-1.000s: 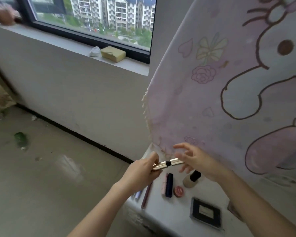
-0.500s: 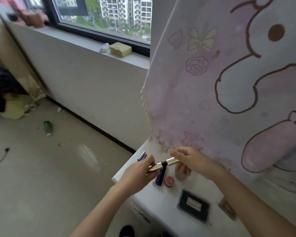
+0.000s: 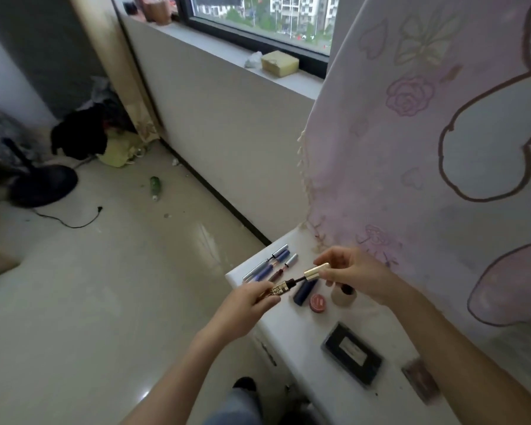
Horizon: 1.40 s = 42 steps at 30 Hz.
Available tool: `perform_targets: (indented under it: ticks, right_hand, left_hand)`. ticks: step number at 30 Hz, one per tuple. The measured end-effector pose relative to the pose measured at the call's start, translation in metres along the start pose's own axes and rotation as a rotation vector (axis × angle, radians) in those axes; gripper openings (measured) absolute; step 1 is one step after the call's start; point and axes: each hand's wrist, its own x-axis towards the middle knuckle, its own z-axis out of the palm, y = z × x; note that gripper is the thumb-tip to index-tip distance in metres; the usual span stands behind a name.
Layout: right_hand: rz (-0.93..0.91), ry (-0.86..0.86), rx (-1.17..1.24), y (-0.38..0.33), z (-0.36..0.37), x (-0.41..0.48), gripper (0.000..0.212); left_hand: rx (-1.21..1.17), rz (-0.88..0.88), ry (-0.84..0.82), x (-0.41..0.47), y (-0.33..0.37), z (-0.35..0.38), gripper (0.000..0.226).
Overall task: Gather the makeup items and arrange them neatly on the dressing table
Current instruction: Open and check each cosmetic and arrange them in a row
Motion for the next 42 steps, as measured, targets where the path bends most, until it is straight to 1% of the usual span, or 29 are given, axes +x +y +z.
perform_targets:
  ticks: [2,5,7,10,12,14,16,19,21,22,24,25,29,31,34,39,42]
  right_hand:
    - [-0.01,-0.006,-0.015,-0.002,0.001,0.004,0.019]
    - [-0.028,0.014,-0.029,-0.004,0.002,0.011,0.028]
    - [-0.024,0.015,-0.038,-0.002,0.002,0.016,0.03]
    - [-0.004,-0.012,-0.037,0.001,0.0,0.023,0.03]
    - [0.017,-0.023,-0.05,0.003,0.0,0.027,0.026]
    - [0.03,-0.028,-0.103,0.005,0.001,0.033,0.023]
    - [0.019,-0.046,-0.207,0.006,0.001,0.041,0.024]
    - [0.013,-0.118,-0.415,0.008,0.002,0.054,0.021]
    - [-0.007,-0.145,-0.59,0.009,0.002,0.063,0.028]
    - [-0.022,-0.154,-0.679,0.011,0.002,0.067,0.028]
    - [-0.035,-0.155,-0.826,0.017,0.006,0.077,0.025]
    - [-0.033,-0.148,-0.889,0.021,0.007,0.082,0.025]
    - [-0.026,-0.159,-1.111,0.037,0.011,0.105,0.025]
    - [-0.018,-0.161,-1.186,0.04,0.011,0.116,0.026]
    - [-0.02,-0.144,-1.281,0.045,0.012,0.129,0.03]
    - [-0.039,-0.155,-1.412,0.053,0.017,0.137,0.028]
    - [-0.061,-0.191,-1.476,0.059,0.019,0.139,0.027]
  left_hand:
    - [-0.065,-0.021,-0.036,-0.001,-0.001,-0.004,0.02]
    - [-0.13,-0.053,-0.089,0.004,-0.006,-0.011,0.026]
    - [-0.218,-0.069,-0.123,0.007,-0.009,-0.013,0.021]
    - [-0.381,-0.138,-0.168,0.011,-0.015,-0.013,0.018]
    - [-0.406,-0.172,-0.196,0.013,-0.021,-0.009,0.019]
    - [-0.399,-0.174,-0.191,0.016,-0.028,-0.004,0.02]
    - [-0.356,-0.186,-0.165,0.019,-0.035,0.0,0.02]
    - [-0.303,-0.186,-0.121,0.026,-0.044,0.008,0.022]
    - [-0.268,-0.178,-0.082,0.031,-0.048,0.013,0.026]
    - [-0.252,-0.174,-0.054,0.034,-0.05,0.016,0.025]
    - [-0.211,-0.146,0.03,0.039,-0.056,0.021,0.016]
    - [-0.171,-0.129,0.069,0.041,-0.058,0.024,0.012]
    - [0.102,-0.12,0.184,0.053,-0.064,0.041,0.023]
    - [0.218,-0.09,0.271,0.057,-0.066,0.051,0.02]
    - [0.287,-0.04,0.362,0.061,-0.07,0.061,0.025]
    - [0.383,-0.052,0.434,0.064,-0.079,0.076,0.021]
    - [0.39,-0.062,0.462,0.066,-0.086,0.084,0.018]
